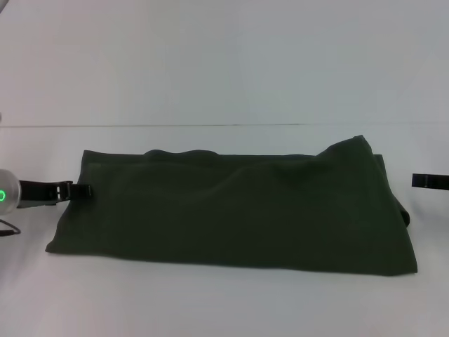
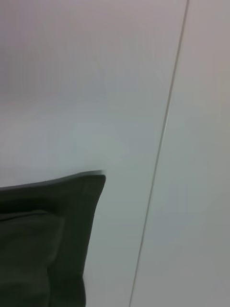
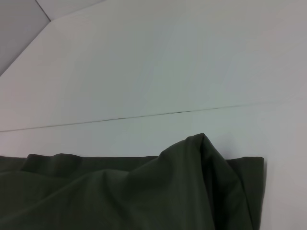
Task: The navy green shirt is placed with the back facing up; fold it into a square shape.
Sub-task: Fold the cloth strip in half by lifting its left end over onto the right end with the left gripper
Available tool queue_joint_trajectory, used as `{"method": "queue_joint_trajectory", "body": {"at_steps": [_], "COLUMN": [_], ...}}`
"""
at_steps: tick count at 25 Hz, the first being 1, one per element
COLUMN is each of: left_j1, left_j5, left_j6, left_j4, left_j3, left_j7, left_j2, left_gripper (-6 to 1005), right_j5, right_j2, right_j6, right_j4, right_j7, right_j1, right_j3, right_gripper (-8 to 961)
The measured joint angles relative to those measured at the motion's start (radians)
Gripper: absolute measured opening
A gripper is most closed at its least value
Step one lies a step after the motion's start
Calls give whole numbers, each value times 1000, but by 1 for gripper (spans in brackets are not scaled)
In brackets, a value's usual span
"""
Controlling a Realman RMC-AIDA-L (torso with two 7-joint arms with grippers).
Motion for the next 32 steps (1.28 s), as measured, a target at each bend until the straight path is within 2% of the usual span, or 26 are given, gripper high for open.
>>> {"method": "queue_joint_trajectory", "body": {"at_steps": [13, 23, 28, 32], "left_j1": [-16, -32, -40, -44], "left_j5": [4, -3, 0, -2], "left_j6": [-27, 16, 30, 33], "left_j4": [-50, -60, -69, -71], "left_j3": [8, 11, 11, 10], "left_j7": [2, 4, 19, 29], "left_j2": [-2, 0, 2, 7], "left_gripper": [847, 842, 822, 734], "right_j5": [-5, -9, -9, -9], "right_j2": [-2, -3, -3, -4], "right_j6": [2, 2, 2, 3], "right_j4": [-4, -6, -3, -3], "right_j7": [12, 10, 9, 7], "right_j1": [4, 7, 5, 2], "right_j3": [-22, -22, -22, -22], "right_gripper": [547, 532, 524, 518]}}
